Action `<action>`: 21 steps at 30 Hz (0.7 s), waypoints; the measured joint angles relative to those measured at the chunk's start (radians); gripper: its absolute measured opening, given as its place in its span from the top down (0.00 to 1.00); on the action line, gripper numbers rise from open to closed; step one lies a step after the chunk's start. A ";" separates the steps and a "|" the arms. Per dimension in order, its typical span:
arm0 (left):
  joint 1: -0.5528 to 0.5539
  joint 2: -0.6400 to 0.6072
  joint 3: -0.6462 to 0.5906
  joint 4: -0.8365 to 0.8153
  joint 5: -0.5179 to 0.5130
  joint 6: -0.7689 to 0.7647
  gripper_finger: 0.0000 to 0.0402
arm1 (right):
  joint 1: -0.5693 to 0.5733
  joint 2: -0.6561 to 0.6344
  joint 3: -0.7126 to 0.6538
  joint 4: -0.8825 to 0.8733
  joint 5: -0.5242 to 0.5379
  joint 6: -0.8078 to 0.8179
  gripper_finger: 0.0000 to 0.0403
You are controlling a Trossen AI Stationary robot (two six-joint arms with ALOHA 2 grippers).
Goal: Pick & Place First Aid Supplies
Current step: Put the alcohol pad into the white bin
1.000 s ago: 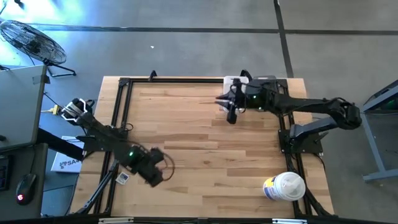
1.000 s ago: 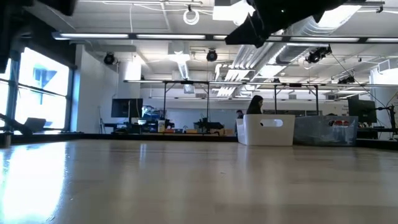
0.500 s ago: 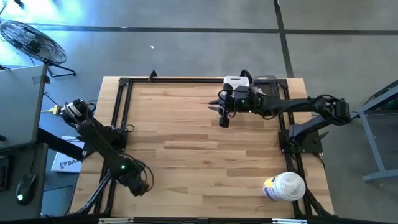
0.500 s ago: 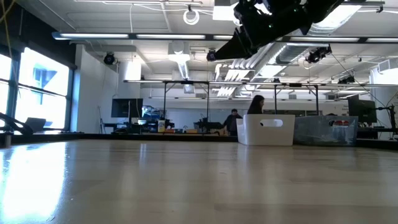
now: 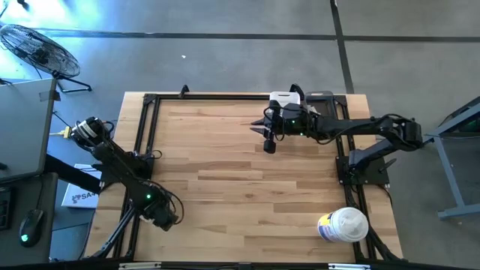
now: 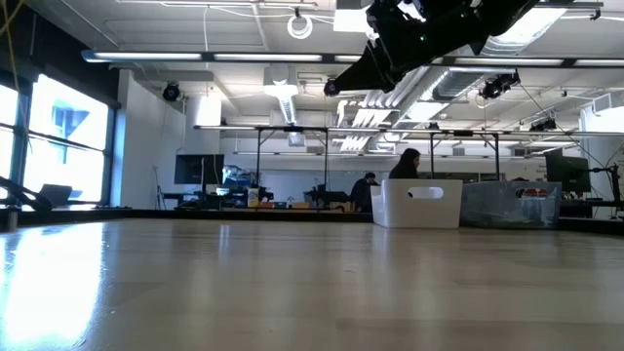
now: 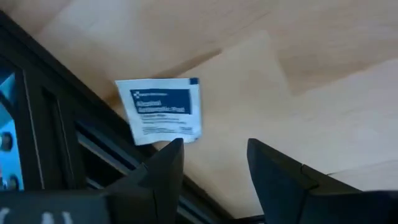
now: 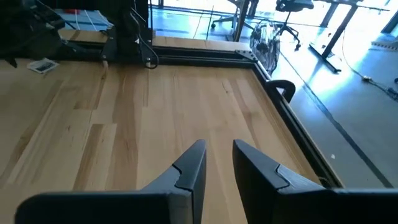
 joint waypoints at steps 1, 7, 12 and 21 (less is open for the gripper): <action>0.008 -0.010 -0.022 0.021 0.011 0.004 0.57 | 0.000 0.000 0.000 -0.003 0.000 0.010 0.82; 0.024 -0.049 -0.139 0.202 0.019 -0.040 0.57 | 0.000 0.000 0.000 -0.034 0.000 0.034 0.82; 0.021 -0.050 -0.200 0.290 0.078 -0.096 0.57 | 0.000 0.000 0.000 -0.048 -0.001 0.034 0.82; 0.069 -0.054 -0.208 0.385 -0.030 0.045 0.57 | 0.000 0.000 0.000 -0.052 -0.001 0.034 0.82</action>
